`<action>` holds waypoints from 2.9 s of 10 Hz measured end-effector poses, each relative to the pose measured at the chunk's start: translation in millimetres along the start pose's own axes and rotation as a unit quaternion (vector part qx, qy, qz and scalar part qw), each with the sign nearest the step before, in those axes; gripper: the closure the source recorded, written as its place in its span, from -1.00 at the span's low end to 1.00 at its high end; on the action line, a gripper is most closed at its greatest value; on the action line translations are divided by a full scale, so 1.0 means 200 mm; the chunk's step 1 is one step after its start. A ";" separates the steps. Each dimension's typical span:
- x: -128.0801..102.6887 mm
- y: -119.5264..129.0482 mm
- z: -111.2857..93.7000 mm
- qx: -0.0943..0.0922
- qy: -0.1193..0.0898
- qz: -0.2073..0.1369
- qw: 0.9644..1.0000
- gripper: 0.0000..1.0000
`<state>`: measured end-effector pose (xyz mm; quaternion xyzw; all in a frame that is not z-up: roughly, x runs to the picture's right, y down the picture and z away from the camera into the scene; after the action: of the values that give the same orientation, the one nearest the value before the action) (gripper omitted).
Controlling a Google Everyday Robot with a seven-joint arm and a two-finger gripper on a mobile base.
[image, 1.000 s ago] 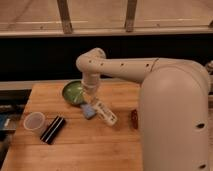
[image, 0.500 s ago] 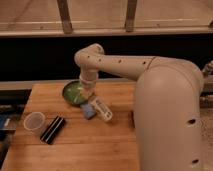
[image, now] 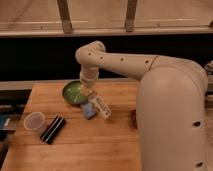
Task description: Stand the bottle upright
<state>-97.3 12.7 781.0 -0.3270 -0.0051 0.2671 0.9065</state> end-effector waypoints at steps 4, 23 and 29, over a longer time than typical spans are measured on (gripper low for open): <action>0.12 0.14 0.03 -0.024 -0.023 -0.006 0.999 1.00; -0.25 -0.34 -0.35 0.037 -0.194 -0.057 0.979 1.00; -0.27 -0.39 -0.27 0.044 -0.199 -0.063 0.977 1.00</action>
<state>-96.8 -96.5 793.7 -0.2267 -0.1940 0.2688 0.9158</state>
